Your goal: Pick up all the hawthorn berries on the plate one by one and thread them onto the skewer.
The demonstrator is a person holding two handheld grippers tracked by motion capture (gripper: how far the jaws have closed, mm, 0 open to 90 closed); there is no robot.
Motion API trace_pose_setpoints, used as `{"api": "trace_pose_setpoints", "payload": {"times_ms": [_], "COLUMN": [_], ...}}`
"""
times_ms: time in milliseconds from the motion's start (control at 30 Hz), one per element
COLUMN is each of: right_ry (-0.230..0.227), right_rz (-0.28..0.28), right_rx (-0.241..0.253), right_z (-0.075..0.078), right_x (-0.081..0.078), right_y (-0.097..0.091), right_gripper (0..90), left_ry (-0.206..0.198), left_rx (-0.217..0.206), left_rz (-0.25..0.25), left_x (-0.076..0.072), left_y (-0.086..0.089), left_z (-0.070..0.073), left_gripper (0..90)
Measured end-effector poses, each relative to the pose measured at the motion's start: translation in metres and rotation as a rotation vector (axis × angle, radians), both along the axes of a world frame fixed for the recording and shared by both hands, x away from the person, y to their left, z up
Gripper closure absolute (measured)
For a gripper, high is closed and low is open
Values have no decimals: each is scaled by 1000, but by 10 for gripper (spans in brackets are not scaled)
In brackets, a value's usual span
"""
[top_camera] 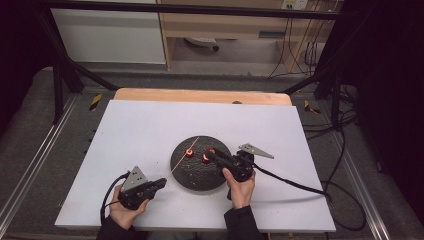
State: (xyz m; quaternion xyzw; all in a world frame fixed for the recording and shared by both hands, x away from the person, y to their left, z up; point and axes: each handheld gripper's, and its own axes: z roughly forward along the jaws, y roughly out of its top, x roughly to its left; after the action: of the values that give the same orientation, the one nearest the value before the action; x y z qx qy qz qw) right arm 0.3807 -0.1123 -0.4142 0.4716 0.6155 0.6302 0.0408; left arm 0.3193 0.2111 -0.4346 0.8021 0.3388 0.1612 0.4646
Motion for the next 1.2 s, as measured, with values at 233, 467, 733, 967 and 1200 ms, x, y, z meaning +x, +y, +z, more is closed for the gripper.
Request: {"api": "trace_pose_setpoints", "payload": {"times_ms": [233, 467, 733, 967, 1200], "right_ry": [-23, -65, -95, -108, -122], "right_rz": [-41, -91, -145, -168, -185], "right_rx": [70, 150, 228, 263, 313], "right_z": [2, 9, 15, 13, 11], "right_x": [4, 9, 18, 23, 23], "right_y": [1, -1, -4, -2, 0], "right_gripper": [617, 618, 618, 618, 618], "left_ry": [-7, -17, -25, -34, -43], "left_rx": [-20, -34, -48, -53, -52], "left_rz": [9, 14, 14, 3, -16], "left_x": [-1, -3, -3, -4, -6], "left_y": [-6, -12, -16, -22, -29], "left_z": [-1, -1, -1, -2, -2], "left_gripper": [880, 880, 880, 880, 880]}}
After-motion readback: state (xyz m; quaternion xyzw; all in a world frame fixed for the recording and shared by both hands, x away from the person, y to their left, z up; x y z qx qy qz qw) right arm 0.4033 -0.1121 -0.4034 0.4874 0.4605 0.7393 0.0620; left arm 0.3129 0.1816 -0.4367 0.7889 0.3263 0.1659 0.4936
